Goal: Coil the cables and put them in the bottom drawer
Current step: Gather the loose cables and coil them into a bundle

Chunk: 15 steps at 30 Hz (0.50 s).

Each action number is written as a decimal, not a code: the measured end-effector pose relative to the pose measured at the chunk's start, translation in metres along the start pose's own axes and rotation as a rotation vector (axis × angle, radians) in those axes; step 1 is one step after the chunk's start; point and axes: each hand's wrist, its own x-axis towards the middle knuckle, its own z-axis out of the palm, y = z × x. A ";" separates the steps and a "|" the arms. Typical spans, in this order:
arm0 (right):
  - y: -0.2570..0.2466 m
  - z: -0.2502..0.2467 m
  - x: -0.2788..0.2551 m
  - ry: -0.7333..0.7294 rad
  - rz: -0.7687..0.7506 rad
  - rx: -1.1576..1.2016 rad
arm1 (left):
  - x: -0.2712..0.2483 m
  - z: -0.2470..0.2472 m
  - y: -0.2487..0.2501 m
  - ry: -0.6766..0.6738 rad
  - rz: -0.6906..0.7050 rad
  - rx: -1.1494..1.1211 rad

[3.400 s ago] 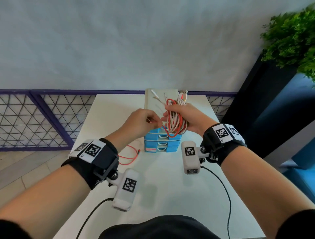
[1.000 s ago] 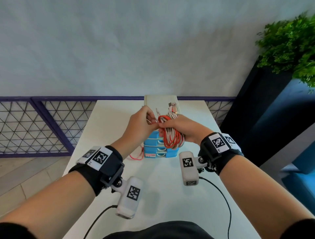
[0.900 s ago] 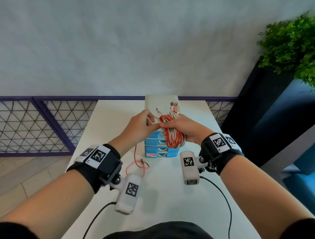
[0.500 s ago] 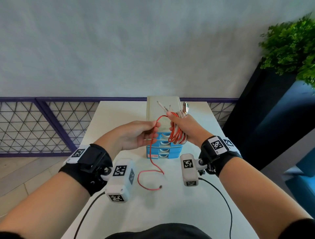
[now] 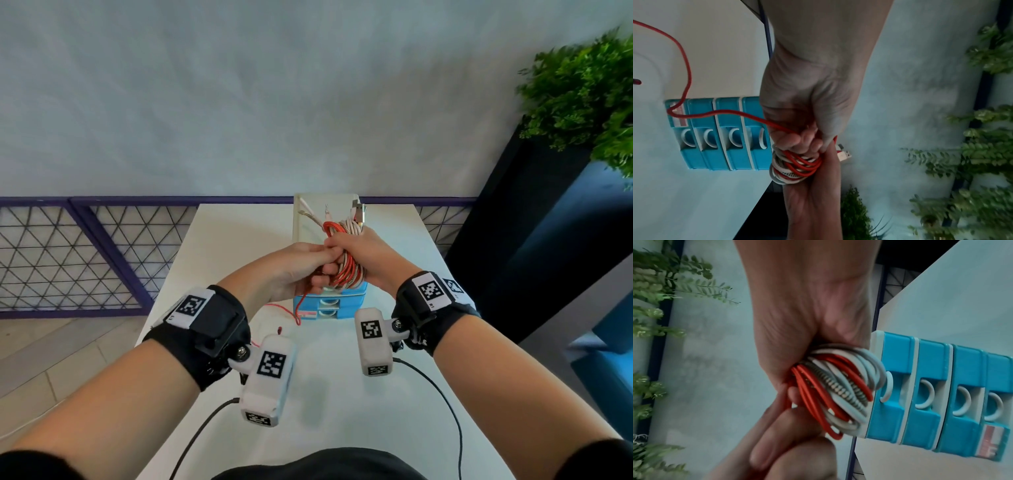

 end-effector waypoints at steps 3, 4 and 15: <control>0.001 -0.006 0.006 0.128 -0.067 0.104 | -0.007 -0.011 -0.003 -0.151 -0.107 -0.031; 0.001 -0.009 0.008 0.157 -0.083 0.151 | -0.011 -0.016 -0.006 -0.210 -0.133 -0.027; -0.015 -0.023 -0.001 0.015 -0.026 0.138 | -0.007 -0.034 -0.011 -0.024 0.033 1.032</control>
